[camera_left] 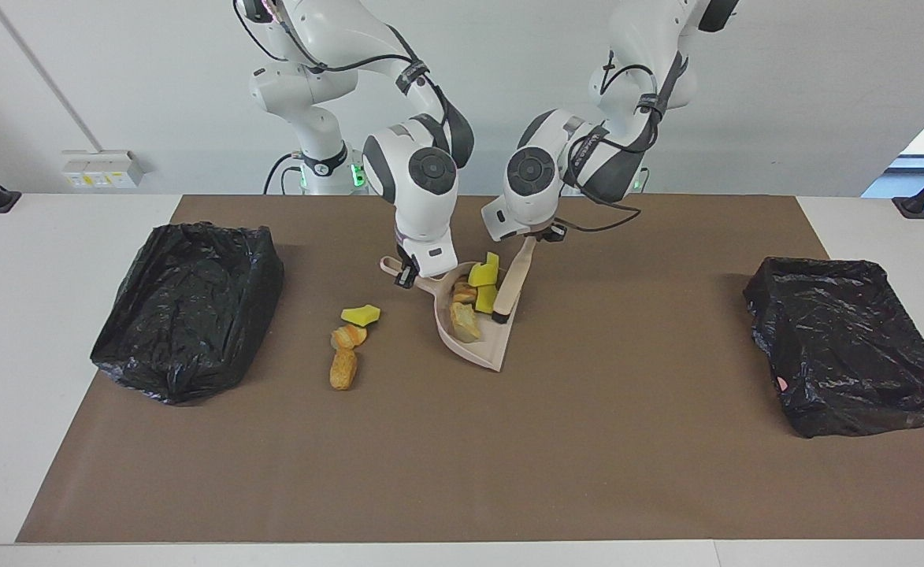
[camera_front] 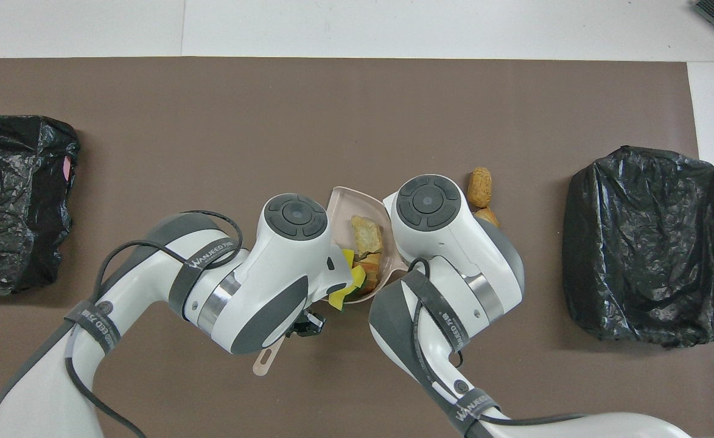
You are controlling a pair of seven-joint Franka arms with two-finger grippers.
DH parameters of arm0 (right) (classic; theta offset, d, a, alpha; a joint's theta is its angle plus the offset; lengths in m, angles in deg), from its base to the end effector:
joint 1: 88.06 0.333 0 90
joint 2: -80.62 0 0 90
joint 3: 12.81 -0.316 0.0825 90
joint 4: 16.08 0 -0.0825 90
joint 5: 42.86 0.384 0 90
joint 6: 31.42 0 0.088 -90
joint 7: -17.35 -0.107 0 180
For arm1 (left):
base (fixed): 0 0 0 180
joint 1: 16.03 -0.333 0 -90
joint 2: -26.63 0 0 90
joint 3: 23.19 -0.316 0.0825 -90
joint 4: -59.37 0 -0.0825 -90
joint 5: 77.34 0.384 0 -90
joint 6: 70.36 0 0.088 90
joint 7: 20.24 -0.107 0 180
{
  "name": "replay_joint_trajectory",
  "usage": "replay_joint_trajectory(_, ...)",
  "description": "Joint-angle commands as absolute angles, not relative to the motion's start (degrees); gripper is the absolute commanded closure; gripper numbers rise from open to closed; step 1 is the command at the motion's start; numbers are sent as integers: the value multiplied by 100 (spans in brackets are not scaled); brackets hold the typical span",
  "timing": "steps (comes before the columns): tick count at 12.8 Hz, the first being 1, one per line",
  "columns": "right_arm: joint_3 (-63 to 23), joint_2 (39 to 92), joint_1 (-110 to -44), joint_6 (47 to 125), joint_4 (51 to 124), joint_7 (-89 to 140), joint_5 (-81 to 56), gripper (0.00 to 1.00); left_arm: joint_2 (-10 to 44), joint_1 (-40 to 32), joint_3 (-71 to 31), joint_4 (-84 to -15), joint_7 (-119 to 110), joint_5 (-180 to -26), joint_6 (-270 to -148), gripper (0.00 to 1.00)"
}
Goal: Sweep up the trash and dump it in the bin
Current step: 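Sweep the far yellow sponge into the dustpan with the left gripper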
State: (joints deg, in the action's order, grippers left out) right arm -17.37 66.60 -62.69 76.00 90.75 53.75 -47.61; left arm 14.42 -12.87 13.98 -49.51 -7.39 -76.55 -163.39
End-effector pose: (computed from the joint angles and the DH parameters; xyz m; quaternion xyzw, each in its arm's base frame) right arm 0.5150 0.2868 0.3695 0.8217 0.5572 -0.1177 0.0215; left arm 0.4240 -0.3418 0.3835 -0.9431 0.2417 0.2231 0.0479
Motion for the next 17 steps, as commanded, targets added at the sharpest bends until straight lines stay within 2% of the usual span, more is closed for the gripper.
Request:
replay_joint_trajectory(1,-1738,6717,-6240,7607,9114,5180,-4752,100,1732,-1339,1390,-5094,-365,-7734,-16247,100)
replay_joint_trajectory(10,-1738,6708,-6240,7563,9070,5180,-4743,100,2073,-1348,1189,-4803,68,-7725,-16343,100)
replay_joint_trajectory(12,-1738,6734,-6284,7484,9018,5206,-4743,100,2363,-1357,1013,-4909,121,-7734,-16239,100)
replay_joint_trajectory(15,-1729,6831,-6415,7265,8947,5250,-4734,100,2873,-1348,863,-5469,935,-7742,-16307,100)
replay_joint_trajectory(17,-1729,6919,-6547,7168,8930,5311,-4682,100,3032,-1348,828,-5673,973,-7995,-16317,100)
